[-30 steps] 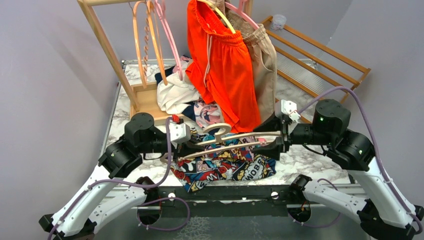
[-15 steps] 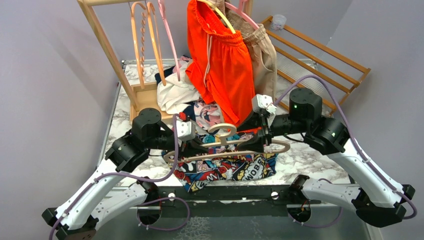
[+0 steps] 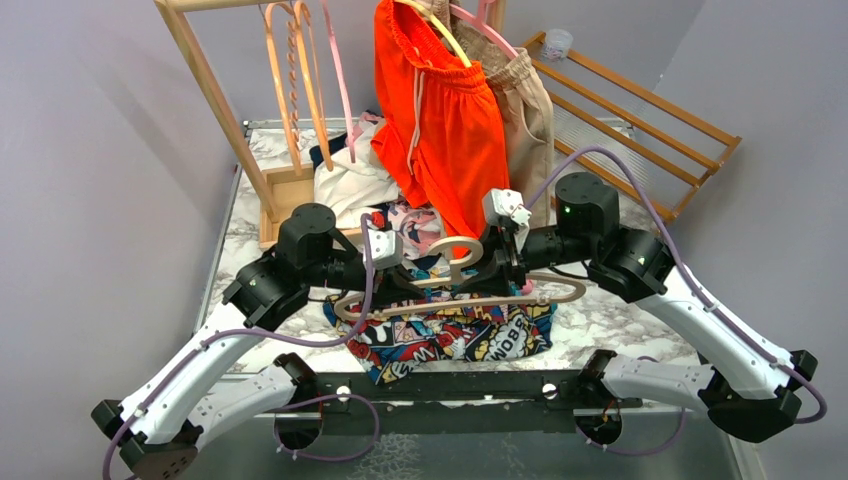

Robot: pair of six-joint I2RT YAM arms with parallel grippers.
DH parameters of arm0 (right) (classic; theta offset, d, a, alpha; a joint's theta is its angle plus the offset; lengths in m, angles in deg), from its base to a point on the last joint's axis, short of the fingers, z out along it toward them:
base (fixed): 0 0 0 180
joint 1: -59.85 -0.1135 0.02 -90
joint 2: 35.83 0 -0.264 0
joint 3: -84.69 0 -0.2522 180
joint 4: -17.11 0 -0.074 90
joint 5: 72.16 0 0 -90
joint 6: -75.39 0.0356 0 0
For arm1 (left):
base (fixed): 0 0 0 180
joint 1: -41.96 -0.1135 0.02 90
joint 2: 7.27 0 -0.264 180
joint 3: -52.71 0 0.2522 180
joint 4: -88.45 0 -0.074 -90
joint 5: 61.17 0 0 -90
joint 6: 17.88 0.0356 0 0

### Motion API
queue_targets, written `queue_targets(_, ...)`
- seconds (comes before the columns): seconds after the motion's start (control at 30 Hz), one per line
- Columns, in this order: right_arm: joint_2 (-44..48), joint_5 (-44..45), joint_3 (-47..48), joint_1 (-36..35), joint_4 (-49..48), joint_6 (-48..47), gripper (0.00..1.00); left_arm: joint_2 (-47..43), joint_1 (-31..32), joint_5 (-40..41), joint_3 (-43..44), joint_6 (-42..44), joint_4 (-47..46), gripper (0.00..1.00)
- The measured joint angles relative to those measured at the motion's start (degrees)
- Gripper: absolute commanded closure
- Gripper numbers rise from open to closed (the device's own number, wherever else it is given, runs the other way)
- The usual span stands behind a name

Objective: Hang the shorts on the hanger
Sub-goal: Pick up the hanger from the clothesline.

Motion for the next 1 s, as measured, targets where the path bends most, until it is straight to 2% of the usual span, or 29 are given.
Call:
queue_targets(0.33, -0.2, 0.4, -1.3, -0.3, -1.5, 0.7, 0.65, 1.7, 0.0, 0.0, 1.7, 0.0, -0.4, 1.0)
queue_targets(0.53, -0.2, 1.1, -1.6, -0.5, -2.4, 0.9, 0.8, 2.0, 0.0, 0.0, 1.8, 0.0, -0.4, 1.0)
queue_targets(0.73, -0.7, 1.6, -1.9, -0.5, -3.5, 0.9, 0.99, 2.0, 0.0, 0.0, 1.9, -0.1, -0.3, 1.0)
queue_targets(1.0, 0.5, 3.9, -3.7, -0.6, -5.8, 3.3, 0.99, 1.4, 0.0, 1.5, 1.7, -0.8, -0.3, 0.96)
